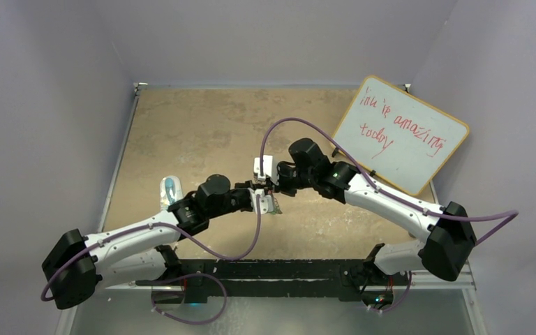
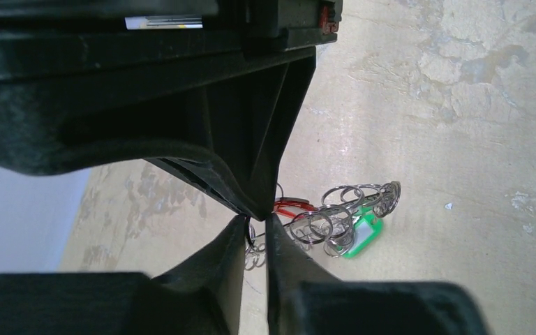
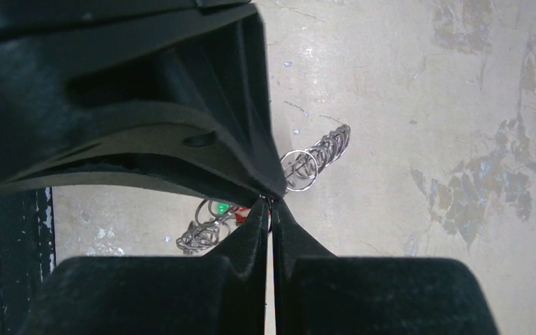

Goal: Put the keys on the keyring

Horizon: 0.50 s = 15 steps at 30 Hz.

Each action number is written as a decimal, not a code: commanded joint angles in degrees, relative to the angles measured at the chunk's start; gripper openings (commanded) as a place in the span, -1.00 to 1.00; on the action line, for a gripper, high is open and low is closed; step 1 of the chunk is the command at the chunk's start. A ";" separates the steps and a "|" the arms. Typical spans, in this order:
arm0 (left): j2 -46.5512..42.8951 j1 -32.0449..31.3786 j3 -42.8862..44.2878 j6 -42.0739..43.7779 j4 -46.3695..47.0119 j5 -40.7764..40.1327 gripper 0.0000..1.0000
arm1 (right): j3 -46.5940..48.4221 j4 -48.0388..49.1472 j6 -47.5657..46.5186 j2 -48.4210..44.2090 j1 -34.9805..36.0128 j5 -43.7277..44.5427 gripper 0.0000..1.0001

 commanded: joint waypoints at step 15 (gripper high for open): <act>-7.56 0.04 -5.41 -7.95 6.93 -1.65 -1.00 | -5.45 13.94 6.16 -5.73 -4.10 -9.13 -0.12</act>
